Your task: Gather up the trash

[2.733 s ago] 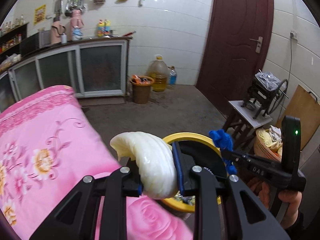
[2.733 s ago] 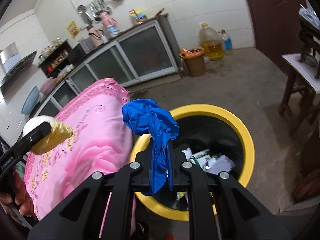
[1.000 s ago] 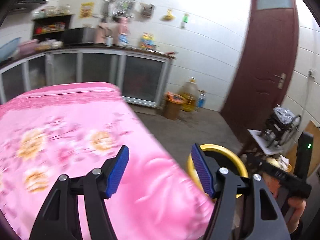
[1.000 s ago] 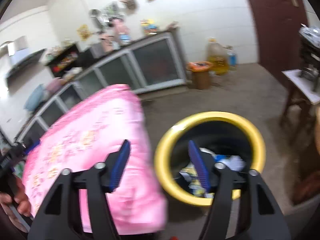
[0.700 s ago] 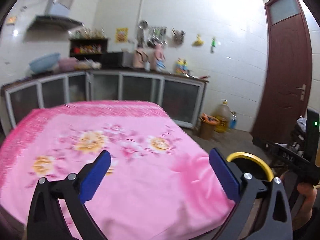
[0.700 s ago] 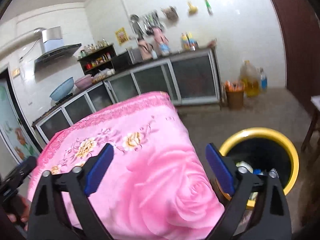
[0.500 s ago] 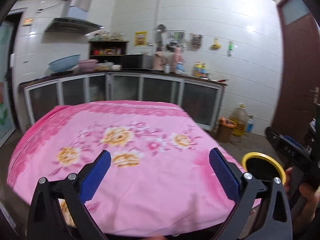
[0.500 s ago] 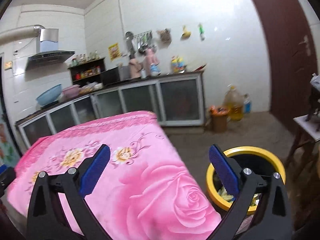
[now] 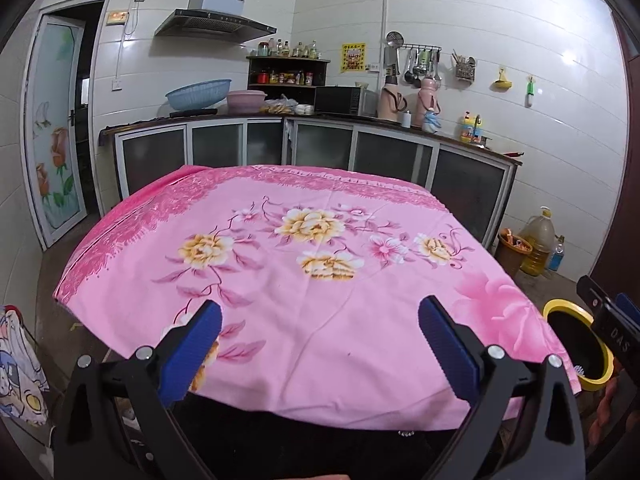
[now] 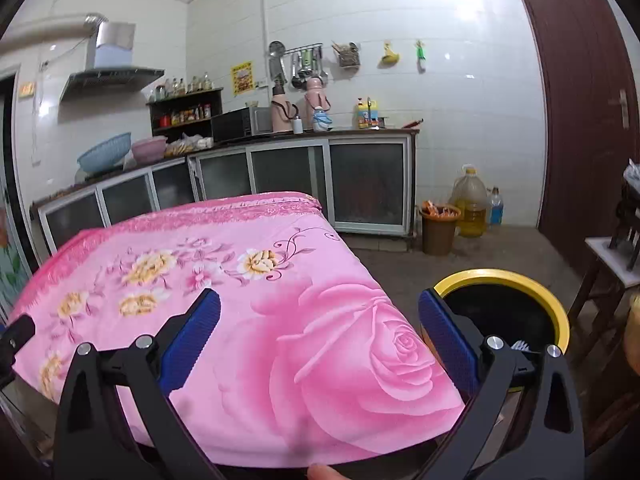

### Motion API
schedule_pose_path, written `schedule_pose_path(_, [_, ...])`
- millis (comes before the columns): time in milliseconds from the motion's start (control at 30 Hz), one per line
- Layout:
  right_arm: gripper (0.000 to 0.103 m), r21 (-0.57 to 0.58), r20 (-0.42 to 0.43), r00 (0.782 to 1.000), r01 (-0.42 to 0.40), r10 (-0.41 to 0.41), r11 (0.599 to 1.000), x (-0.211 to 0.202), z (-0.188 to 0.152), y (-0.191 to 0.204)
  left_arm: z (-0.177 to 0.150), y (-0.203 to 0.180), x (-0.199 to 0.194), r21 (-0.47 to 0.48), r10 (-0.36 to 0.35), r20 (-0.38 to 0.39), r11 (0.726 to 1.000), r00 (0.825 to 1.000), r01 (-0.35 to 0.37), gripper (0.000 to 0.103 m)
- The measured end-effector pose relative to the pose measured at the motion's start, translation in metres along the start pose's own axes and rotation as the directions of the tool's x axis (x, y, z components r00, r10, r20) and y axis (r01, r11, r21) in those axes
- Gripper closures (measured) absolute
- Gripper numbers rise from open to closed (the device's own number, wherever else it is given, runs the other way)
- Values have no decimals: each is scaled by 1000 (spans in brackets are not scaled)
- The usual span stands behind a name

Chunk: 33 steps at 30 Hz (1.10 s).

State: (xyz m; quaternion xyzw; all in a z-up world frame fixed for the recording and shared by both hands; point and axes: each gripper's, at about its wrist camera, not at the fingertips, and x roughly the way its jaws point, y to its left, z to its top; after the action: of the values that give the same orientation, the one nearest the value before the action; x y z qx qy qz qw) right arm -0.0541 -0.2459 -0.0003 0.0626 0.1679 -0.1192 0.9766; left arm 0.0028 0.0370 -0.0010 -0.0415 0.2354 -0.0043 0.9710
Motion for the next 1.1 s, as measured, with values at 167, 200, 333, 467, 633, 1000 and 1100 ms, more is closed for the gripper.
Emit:
schedule_pose_path(167, [8, -72, -30, 999, 11, -13, 997, 1, -16, 16, -7, -1, 7, 5, 28, -23, 1000, 999, -28, 8])
schedule_pose_path(200, [8, -78, -37, 999, 12, -15, 997, 2, -18, 18, -8, -2, 9, 5, 22, -35, 1000, 999, -22, 8])
schedule_pose_path(333, [8, -85, -39, 999, 6, -9, 996, 3, -21, 22, -11, -1, 9, 13, -1, -55, 1000, 999, 2, 8])
schedule_pose_path(467, [8, -83, -37, 999, 4, -7, 997, 3, -23, 22, -10, 0, 6, 5, 15, -40, 1000, 999, -14, 8])
schedule_pose_path(633, [8, -82, -50, 998, 18, -22, 997, 7, -26, 22, -10, -2, 3, 5, 5, -45, 1000, 999, -5, 8])
schedule_pose_path(1000, [8, -94, -54, 998, 32, -37, 995, 9, -30, 24, -14, 6, 9, -51, -22, -82, 999, 996, 18, 8])
schedule_pose_path(1100, [8, -103, -59, 998, 28, -34, 994, 10, -31, 27, -14, 7, 10, -58, -24, -87, 998, 996, 19, 8])
